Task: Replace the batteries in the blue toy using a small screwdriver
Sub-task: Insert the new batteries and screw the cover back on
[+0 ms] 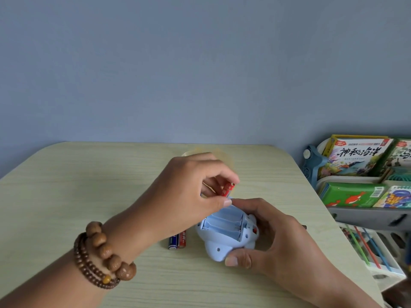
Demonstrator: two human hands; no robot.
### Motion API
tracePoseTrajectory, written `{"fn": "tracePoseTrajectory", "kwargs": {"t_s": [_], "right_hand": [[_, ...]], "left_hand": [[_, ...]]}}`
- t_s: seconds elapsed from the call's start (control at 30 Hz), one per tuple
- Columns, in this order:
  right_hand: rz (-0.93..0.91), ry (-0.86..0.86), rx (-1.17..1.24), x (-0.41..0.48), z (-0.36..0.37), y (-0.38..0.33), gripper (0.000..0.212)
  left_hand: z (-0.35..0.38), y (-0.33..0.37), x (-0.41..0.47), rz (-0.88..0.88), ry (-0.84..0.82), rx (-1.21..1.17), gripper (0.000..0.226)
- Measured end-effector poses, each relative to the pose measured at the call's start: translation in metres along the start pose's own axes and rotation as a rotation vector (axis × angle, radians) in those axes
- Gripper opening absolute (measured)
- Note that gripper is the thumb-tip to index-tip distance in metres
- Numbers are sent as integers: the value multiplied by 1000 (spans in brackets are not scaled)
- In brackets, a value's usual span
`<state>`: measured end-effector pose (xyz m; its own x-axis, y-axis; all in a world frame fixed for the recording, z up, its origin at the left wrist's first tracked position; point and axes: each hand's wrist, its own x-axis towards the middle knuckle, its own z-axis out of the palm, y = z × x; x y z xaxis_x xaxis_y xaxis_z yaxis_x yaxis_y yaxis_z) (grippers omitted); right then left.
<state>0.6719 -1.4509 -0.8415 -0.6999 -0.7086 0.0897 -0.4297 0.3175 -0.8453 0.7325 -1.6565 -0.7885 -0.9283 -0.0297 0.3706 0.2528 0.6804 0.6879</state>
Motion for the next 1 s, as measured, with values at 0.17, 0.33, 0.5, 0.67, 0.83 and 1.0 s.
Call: {"fn": "tracePoseTrajectory", "kwargs": {"t_s": [0.17, 0.33, 0.5, 0.67, 0.83, 1.0], "right_hand": [[-1, 9, -11, 0, 0, 3, 78], [5, -9, 3, 1, 0, 2, 73], [3, -5, 23, 2, -1, 3, 69], [4, -11, 58, 2, -2, 4, 72], [-1, -13, 73, 2, -1, 3, 72], [14, -19, 81, 2, -2, 5, 78]], "left_hand": [[3, -2, -6, 17, -10, 105, 23], [6, -4, -9, 83, -21, 167, 25], [10, -1, -9, 154, -33, 255, 31], [15, -2, -10, 202, -39, 336, 21], [15, -5, -12, 225, -56, 398, 18], [14, -9, -12, 198, -65, 401, 11]]}}
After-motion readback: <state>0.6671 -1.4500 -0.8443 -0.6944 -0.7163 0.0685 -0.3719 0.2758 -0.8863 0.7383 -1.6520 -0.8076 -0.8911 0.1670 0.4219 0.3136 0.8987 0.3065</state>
